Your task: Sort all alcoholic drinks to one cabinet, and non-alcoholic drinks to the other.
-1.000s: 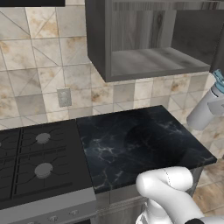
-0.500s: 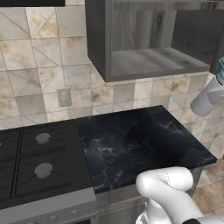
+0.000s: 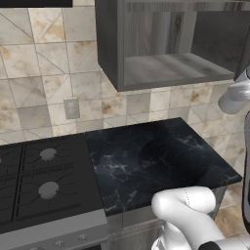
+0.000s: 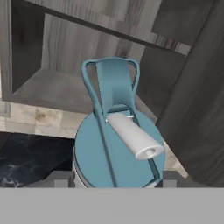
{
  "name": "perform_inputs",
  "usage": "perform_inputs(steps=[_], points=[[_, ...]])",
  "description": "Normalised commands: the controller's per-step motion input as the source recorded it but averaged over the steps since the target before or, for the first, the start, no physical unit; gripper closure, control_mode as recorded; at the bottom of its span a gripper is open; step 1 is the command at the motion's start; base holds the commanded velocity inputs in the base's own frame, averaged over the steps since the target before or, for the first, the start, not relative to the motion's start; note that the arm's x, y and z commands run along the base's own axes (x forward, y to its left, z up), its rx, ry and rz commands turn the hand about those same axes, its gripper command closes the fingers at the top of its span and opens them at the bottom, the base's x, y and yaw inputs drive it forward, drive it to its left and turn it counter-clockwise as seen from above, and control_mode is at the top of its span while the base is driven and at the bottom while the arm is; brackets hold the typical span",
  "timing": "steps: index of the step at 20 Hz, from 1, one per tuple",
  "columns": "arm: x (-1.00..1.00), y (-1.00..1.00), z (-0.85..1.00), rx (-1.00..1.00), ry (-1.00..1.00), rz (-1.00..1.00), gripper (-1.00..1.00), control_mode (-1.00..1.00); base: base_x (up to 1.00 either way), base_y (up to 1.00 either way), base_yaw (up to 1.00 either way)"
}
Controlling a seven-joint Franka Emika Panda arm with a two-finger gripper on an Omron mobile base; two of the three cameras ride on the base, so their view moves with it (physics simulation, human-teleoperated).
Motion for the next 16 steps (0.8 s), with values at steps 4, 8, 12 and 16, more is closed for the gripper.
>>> perform_inputs(steps=[4, 8, 12, 16], points=[[0.14, -0.15, 0.14, -0.01, -0.06, -0.09, 1.0, -1.0, 0.0, 0.0, 0.0], [0.22, -0.17, 0.06, 0.0, -0.04, -0.08, 1.0, -1.0, 0.0, 0.0, 0.0], [0.3, -0.16, 0.0, 0.0, -0.05, -0.06, 1.0, -1.0, 0.0, 0.0, 0.0], [0.33, -0.12, 0.0, 0.0, -0.07, -0.05, 1.0, -1.0, 0.0, 0.0, 0.0]])
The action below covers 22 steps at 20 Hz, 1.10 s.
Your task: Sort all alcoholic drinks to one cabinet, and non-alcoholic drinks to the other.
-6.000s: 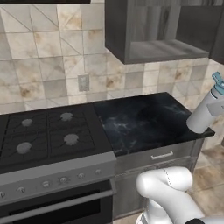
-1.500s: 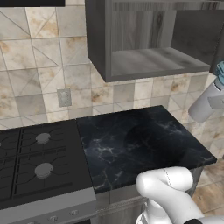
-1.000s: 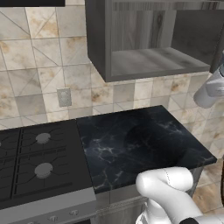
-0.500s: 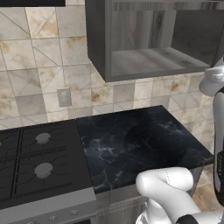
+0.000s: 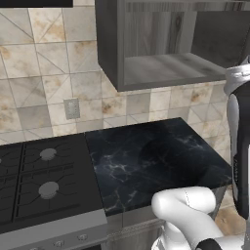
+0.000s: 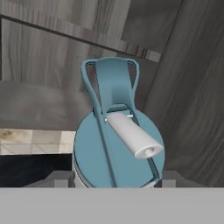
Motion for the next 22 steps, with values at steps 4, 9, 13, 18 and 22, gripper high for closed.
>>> perform_inputs(steps=[4, 9, 13, 18, 22], points=[[0.35, -0.11, -0.03, 0.0, -0.06, -0.04, 1.0, -1.0, 0.0, 0.0, 0.0], [0.36, -0.1, -0.05, 0.0, -0.04, -0.04, 1.0, -1.0, 0.0, 0.0, 0.0], [0.36, -0.08, -0.05, 0.0, 0.0, -0.04, 1.0, -1.0, 0.0, 0.0, 0.0], [0.37, -0.06, -0.05, 0.0, 0.0, -0.03, 1.0, -1.0, 0.0, 0.0, 0.0], [0.37, -0.05, -0.05, 0.0, 0.0, -0.02, 1.0, -1.0, 0.0, 0.0, 0.0]])
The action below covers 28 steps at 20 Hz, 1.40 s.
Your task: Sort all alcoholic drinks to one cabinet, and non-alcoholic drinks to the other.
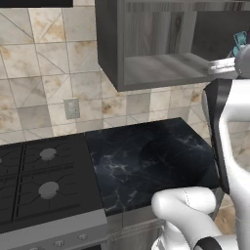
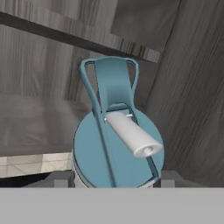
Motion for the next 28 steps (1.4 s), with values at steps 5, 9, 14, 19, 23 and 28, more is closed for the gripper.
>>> perform_inputs(steps=[5, 9, 14, 19, 23, 28], points=[[0.38, -0.05, -0.02, 0.0, 0.0, -0.02, 1.0, -1.0, 0.0, 0.0, 0.0], [0.39, -0.05, -0.03, 0.0, 0.0, -0.01, 1.0, -1.0, 0.0, 0.0, 0.0], [0.4, -0.03, -0.07, 0.0, 0.0, 0.0, 1.0, -1.0, 0.0, 0.0, 0.0], [0.39, -0.04, -0.07, 0.0, 0.0, 0.0, 1.0, -1.0, 0.0, 0.0, 0.0], [0.38, -0.04, -0.06, 0.0, 0.0, 0.0, 1.0, -1.0, 0.0, 0.0, 0.0], [0.4, -0.05, -0.07, 0.0, 0.0, 0.0, 1.0, -1.0, 0.0, 0.0, 0.0]])
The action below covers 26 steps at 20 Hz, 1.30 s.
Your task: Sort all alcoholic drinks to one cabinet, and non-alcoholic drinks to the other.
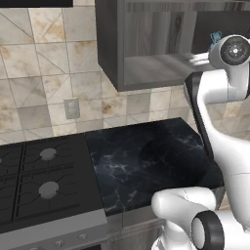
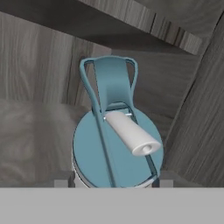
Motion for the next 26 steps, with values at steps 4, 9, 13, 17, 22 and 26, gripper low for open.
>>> perform_inputs(steps=[4, 9, 13, 17, 22, 26], points=[[0.4, -0.06, -0.09, 0.0, 0.0, 0.0, 1.0, -1.0, 0.0, 0.0, 0.0], [0.38, -0.1, -0.09, 0.0, 0.0, 0.0, 1.0, -1.0, 0.0, 0.0, 0.0], [0.36, -0.13, -0.07, 0.0, 0.0, -0.01, 1.0, -1.0, 0.0, 0.0, 0.0], [0.37, -0.14, -0.05, 0.0, 0.0, -0.01, 1.0, -1.0, 0.0, 0.0, 0.0], [0.37, -0.12, -0.05, 0.0, 0.0, -0.01, 1.0, -1.0, 0.0, 0.0, 0.0], [0.34, -0.11, -0.09, 0.0, 0.0, -0.01, 1.0, -1.0, 0.0, 0.0, 0.0]])
